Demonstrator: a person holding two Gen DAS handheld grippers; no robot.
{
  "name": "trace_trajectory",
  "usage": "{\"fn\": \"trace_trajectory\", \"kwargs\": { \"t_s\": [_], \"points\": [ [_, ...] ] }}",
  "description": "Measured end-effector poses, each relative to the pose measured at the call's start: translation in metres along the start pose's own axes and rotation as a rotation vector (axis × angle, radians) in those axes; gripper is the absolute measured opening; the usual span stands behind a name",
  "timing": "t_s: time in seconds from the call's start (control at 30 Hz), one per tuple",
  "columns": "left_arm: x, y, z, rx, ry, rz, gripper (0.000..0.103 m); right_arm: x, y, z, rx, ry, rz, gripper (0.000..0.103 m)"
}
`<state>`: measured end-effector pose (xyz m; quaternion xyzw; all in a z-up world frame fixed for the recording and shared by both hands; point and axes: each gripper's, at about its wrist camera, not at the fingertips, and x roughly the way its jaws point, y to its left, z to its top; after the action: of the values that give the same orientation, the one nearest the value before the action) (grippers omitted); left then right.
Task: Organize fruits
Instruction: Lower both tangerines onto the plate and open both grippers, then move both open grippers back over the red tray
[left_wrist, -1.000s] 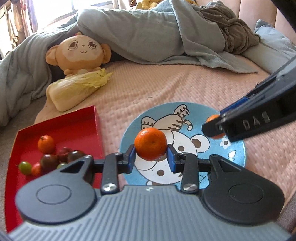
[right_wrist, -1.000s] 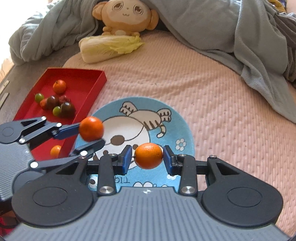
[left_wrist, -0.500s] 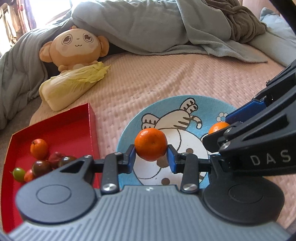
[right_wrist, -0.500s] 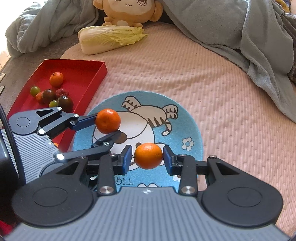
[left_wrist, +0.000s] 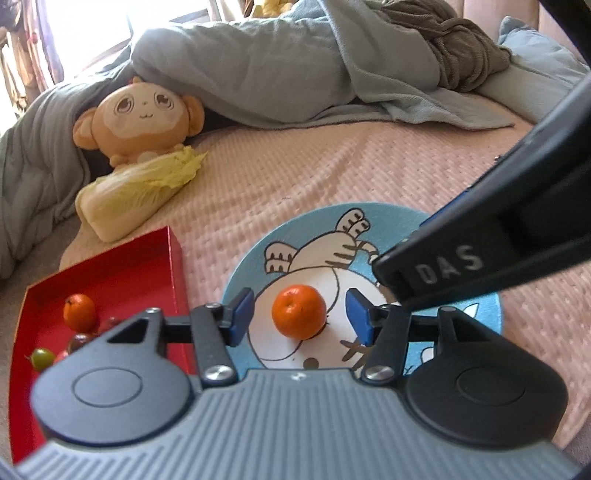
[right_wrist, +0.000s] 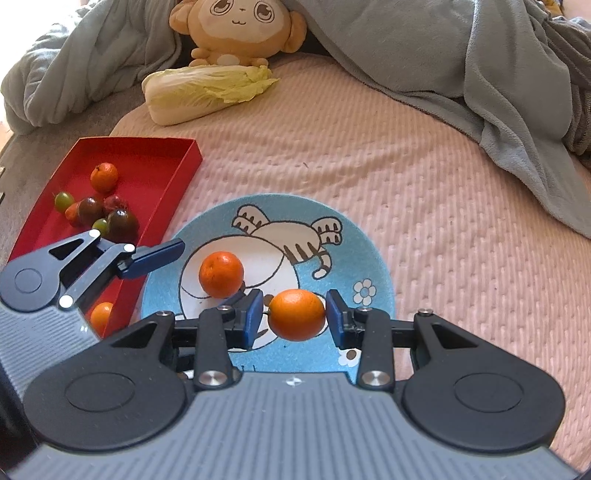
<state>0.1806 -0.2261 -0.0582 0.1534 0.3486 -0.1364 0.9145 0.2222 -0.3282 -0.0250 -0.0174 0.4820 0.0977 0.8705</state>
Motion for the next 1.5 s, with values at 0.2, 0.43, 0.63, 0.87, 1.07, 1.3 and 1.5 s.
{"fn": "trace_trajectory", "kwargs": {
  "t_s": [0.2,0.43,0.63,0.87,1.07,1.3,1.5],
  "points": [
    [-0.008,-0.001,0.003,-0.015,-0.013,-0.011,0.058,-0.010,-0.005,0.004,0.044,-0.046,0.019,0.046],
    [-0.022,0.004,0.004,-0.061,-0.034,-0.019,0.058,-0.020,-0.005,0.011,0.054,-0.104,0.026,0.053],
    [-0.034,0.011,0.005,-0.083,-0.052,-0.019,0.058,-0.028,-0.005,0.014,0.060,-0.147,0.036,0.053],
    [-0.048,0.019,0.005,-0.105,-0.069,-0.020,0.058,-0.031,-0.001,0.016,0.057,-0.163,0.044,0.053],
    [-0.059,0.030,0.001,-0.126,-0.081,-0.013,0.058,-0.035,0.007,0.018,0.032,-0.181,0.072,0.053],
    [-0.079,0.056,-0.017,-0.144,-0.093,0.017,0.058,-0.039,0.032,0.019,-0.068,-0.206,0.144,0.053],
    [-0.087,0.085,-0.039,-0.166,-0.075,0.065,0.058,-0.040,0.054,0.017,-0.157,-0.209,0.196,0.053]
  ]
}}
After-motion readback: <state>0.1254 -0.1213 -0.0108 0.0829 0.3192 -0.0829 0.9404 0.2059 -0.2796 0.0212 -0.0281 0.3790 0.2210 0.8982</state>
